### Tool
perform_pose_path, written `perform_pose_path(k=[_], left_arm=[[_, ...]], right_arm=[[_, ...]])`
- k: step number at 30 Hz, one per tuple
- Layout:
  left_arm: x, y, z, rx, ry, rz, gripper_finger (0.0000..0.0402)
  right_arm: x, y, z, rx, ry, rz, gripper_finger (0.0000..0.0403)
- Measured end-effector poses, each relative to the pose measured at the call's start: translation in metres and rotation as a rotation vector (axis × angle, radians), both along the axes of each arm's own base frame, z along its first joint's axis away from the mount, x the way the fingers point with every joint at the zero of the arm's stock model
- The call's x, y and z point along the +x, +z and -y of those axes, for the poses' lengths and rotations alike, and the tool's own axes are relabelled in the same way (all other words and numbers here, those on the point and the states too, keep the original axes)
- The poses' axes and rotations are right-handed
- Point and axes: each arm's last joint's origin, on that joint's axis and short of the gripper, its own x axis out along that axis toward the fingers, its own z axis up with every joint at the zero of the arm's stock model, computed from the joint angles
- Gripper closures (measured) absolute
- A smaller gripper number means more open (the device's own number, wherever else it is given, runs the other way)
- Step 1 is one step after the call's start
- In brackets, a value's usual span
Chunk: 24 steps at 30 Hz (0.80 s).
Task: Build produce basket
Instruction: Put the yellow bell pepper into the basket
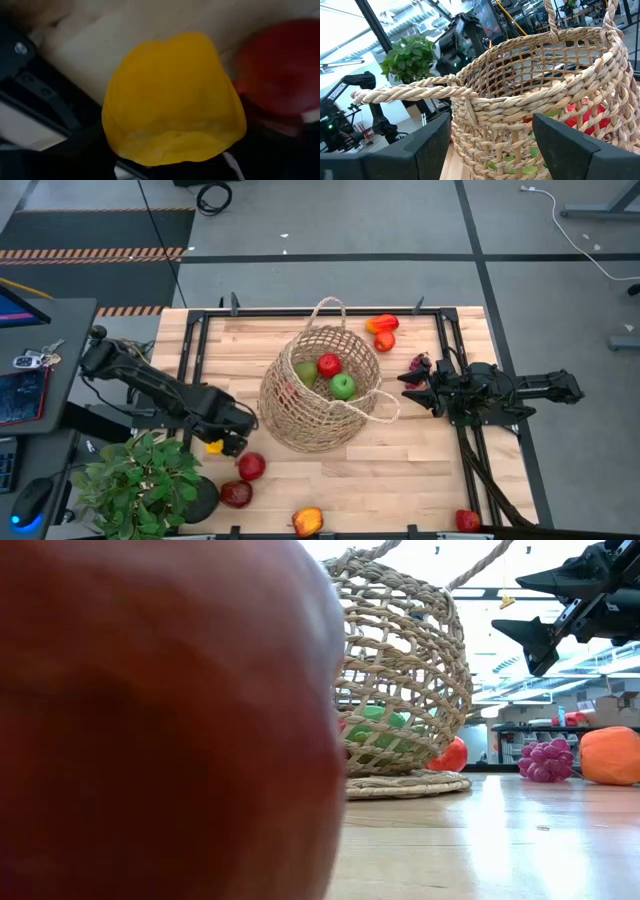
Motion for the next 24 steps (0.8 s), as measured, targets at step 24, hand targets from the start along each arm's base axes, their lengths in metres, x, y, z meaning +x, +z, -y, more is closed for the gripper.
perform_pose_path(k=[24], left_arm=[[0.038,0.083,-0.041,-0.116,0.001,1.099,0.0072]], right_arm=[[0.000,0.000,0.000,0.000,0.000,0.000,0.0118]])
